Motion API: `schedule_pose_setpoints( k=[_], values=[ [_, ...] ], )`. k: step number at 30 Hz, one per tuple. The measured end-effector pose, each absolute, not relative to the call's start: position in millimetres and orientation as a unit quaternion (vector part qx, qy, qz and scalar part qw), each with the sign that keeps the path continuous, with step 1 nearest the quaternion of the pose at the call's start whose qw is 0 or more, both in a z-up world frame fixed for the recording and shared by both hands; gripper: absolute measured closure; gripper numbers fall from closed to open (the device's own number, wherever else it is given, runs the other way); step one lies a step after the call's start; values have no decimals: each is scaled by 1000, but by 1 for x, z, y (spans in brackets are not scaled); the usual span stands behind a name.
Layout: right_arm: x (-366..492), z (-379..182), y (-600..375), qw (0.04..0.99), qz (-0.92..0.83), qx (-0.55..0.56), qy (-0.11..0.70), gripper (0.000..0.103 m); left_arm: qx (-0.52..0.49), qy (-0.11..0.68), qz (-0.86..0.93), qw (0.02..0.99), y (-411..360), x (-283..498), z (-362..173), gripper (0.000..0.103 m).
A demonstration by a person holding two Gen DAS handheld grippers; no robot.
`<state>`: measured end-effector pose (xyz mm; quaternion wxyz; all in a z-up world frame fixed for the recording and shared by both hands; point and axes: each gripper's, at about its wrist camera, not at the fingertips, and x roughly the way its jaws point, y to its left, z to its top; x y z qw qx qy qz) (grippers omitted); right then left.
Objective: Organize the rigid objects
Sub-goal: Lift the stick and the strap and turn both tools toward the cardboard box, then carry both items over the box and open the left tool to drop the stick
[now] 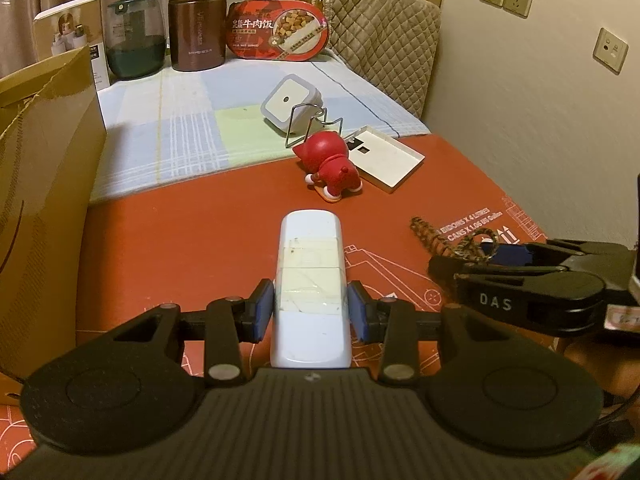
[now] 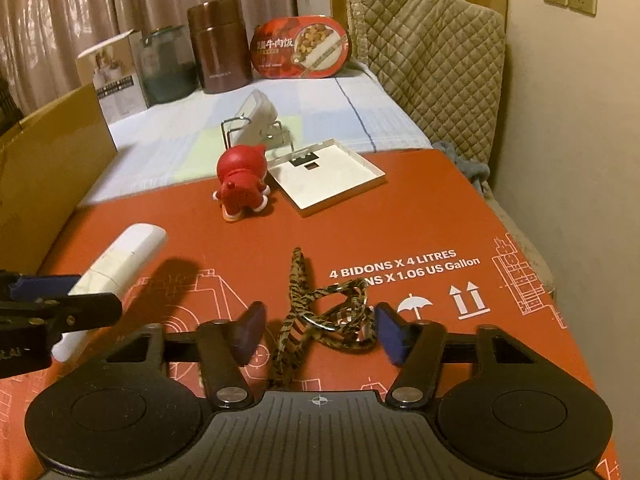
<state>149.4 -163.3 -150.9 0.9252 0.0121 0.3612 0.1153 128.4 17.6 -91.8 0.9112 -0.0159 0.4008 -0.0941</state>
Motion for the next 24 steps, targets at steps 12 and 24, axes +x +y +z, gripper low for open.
schedule_pose_setpoints(
  k=[12, 24],
  values=[
    [146, -145, -164, 928, 109, 9, 355, 67, -16, 395, -93, 914, 20, 123, -84, 68],
    [125, -100, -160, 938, 125, 35, 322, 67, -19, 366, -86, 926, 29, 113, -48, 68]
  ],
)
